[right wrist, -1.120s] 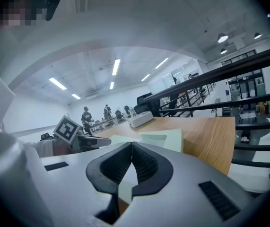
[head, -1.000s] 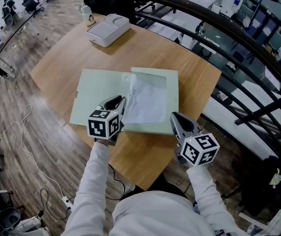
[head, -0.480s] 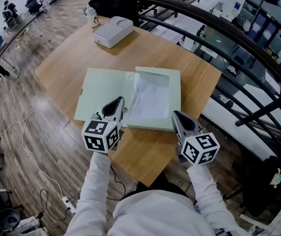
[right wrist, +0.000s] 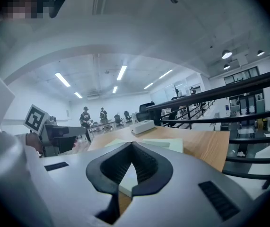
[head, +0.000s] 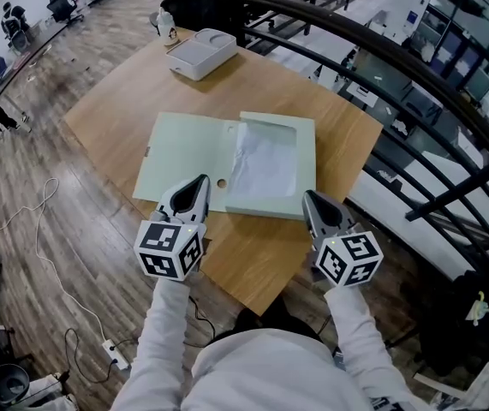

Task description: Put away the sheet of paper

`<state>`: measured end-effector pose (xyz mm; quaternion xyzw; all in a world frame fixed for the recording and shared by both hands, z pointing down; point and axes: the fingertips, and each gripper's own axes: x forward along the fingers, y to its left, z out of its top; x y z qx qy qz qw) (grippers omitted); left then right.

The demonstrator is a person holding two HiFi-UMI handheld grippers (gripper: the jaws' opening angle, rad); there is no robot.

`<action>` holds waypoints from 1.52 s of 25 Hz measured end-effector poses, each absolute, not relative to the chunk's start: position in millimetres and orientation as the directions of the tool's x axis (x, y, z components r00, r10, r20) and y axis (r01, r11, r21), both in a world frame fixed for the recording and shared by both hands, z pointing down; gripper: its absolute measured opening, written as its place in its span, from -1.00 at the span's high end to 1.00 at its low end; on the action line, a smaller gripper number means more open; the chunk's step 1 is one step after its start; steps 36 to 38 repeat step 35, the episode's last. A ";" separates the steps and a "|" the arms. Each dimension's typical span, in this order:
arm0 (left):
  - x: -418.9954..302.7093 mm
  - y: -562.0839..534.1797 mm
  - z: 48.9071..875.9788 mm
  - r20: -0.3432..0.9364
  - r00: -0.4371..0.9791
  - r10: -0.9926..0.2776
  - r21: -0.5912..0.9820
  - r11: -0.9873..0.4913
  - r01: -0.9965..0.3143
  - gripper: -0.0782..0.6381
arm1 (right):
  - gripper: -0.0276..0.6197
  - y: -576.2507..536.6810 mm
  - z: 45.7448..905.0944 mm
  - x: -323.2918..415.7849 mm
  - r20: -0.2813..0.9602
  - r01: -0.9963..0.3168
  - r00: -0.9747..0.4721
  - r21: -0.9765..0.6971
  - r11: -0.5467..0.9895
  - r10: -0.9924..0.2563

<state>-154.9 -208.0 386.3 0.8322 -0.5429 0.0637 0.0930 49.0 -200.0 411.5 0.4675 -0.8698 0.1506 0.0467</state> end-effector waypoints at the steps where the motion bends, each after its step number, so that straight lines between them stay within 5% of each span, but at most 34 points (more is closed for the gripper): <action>1: -157.8 -203.6 385.3 0.205 0.398 -0.894 0.077 -0.391 -0.917 0.73 | 0.83 -197.0 411.2 47.2 0.224 -0.828 -0.558 -0.217 0.517 -0.799; 38: -175.8 -138.5 383.7 0.185 0.381 -0.906 0.101 -0.368 -0.924 0.73 | 0.83 -148.8 388.6 35.8 0.203 -0.850 -0.526 -0.106 0.516 -0.826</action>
